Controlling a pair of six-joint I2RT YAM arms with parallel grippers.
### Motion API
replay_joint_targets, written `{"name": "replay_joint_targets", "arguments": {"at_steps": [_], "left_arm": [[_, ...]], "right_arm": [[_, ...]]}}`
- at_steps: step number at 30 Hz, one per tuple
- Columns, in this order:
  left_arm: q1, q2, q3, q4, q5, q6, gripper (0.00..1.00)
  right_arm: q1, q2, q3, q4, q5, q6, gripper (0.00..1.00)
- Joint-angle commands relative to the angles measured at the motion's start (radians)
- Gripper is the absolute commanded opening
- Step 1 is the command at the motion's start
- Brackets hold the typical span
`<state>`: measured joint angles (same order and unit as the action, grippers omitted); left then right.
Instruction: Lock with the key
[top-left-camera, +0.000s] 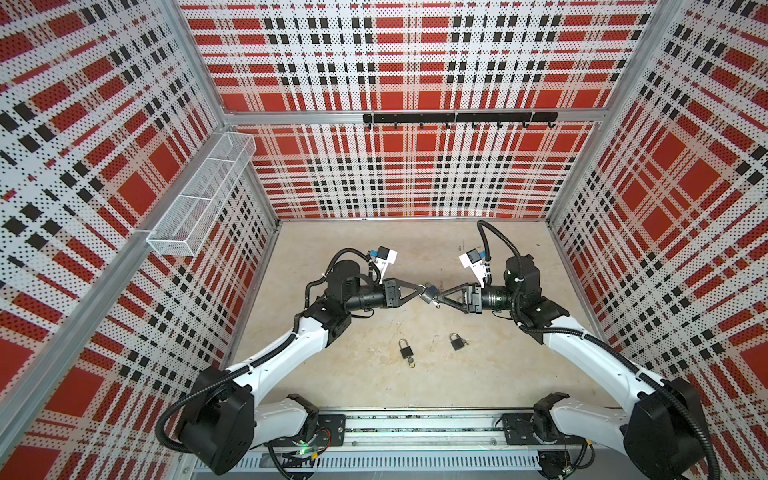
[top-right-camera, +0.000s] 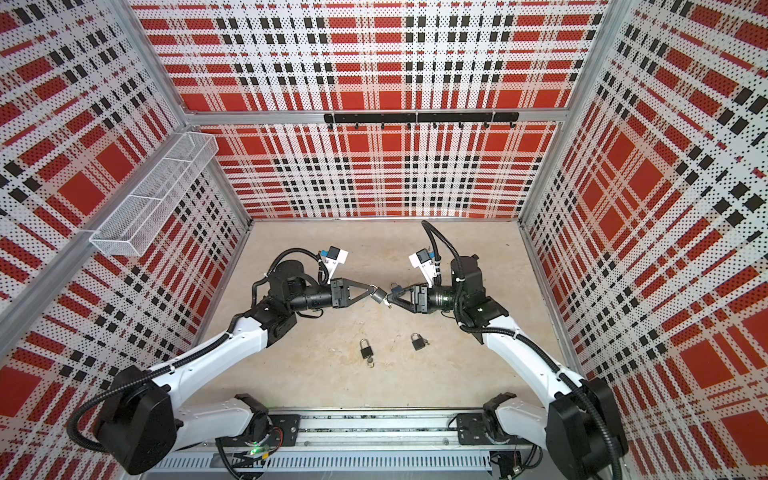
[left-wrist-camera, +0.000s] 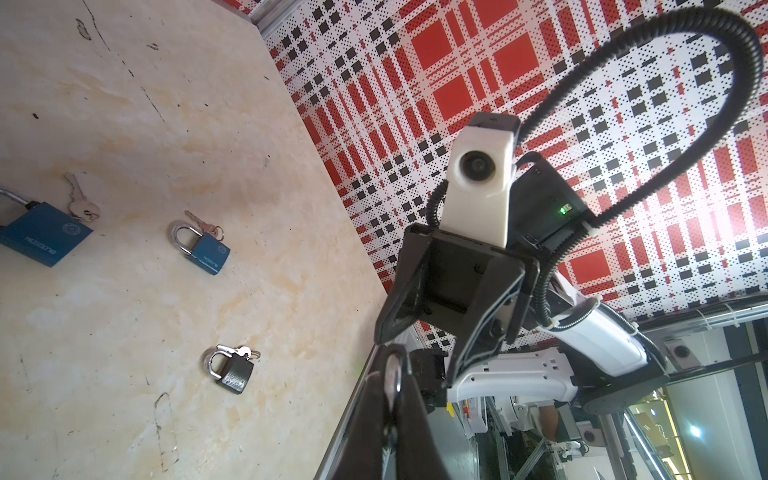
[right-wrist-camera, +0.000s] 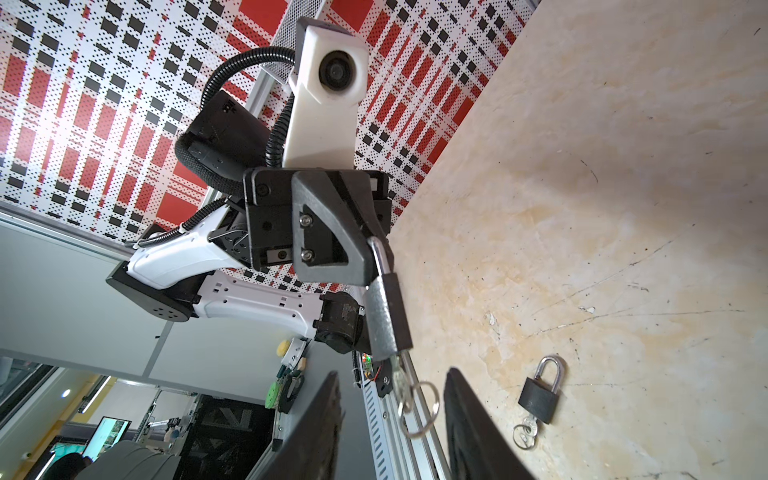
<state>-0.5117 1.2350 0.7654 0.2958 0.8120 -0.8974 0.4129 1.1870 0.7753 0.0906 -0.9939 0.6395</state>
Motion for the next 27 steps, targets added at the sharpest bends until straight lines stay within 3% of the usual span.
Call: {"name": "replay_joint_targets", "arguments": {"at_steps": [1,9,27], "left_arm": [[0.008,-0.025,0.015,0.053,0.016,-0.02,0.0],[0.009,-0.009,0.03,0.068,0.018,-0.029,0.0],[0.006,0.02,0.044,0.114,0.015,-0.054,0.0]], "right_arm": [[-0.003,0.019,-0.006,0.086,-0.033,0.017,0.42],[-0.003,0.033,-0.005,0.104,-0.056,0.032,0.39],[-0.004,0.042,-0.012,0.11,-0.066,0.033,0.22]]}}
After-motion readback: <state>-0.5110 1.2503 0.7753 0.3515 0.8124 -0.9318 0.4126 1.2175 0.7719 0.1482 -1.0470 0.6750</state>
